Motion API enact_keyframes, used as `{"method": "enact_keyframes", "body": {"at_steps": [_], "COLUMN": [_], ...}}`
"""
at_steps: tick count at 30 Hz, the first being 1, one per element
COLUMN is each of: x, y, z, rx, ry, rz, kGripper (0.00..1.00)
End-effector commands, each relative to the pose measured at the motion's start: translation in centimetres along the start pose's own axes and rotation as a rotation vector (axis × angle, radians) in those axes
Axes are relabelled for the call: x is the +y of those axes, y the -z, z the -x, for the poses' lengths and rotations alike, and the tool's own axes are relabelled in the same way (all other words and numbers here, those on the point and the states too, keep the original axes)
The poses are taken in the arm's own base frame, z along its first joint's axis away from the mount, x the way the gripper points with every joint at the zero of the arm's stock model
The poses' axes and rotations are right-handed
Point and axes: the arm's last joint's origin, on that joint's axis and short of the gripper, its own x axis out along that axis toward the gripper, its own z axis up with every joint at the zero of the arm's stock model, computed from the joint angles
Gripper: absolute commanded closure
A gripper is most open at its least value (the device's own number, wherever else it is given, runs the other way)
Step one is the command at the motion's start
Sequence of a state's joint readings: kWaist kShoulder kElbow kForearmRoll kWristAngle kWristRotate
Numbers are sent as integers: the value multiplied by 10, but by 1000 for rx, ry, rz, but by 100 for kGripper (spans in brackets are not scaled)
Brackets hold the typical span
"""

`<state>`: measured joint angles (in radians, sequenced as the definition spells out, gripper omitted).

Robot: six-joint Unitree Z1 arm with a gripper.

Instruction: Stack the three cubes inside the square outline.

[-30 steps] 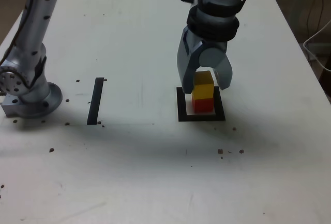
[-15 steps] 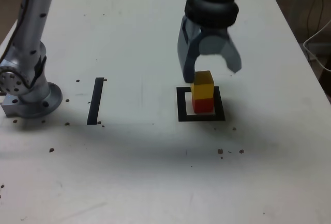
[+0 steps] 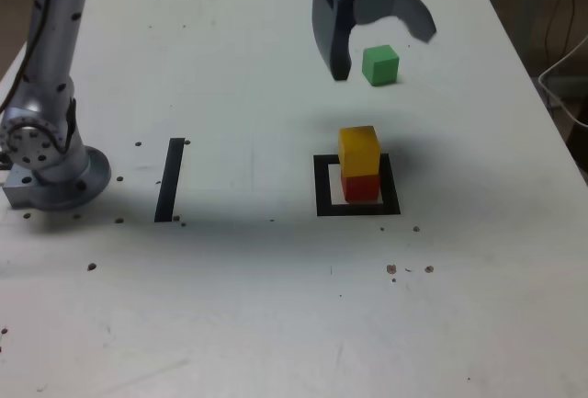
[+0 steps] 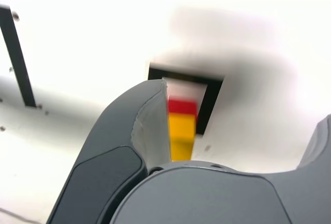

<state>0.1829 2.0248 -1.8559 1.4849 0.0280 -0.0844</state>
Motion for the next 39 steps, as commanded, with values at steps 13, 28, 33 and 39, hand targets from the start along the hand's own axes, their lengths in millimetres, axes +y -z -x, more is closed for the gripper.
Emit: {"method": "enact_keyframes", "body": {"at_steps": [13, 28, 33, 39], "x": [78, 111, 111, 112], "y": [-80, -103, -109, -109], "z": [-53, -84, -99, -104], "rx": [84, 111, 133, 140], "ry": [-90, -81, -47, -27], "rz": [9, 19, 16, 7], "kGripper": [1, 4, 7, 5]}}
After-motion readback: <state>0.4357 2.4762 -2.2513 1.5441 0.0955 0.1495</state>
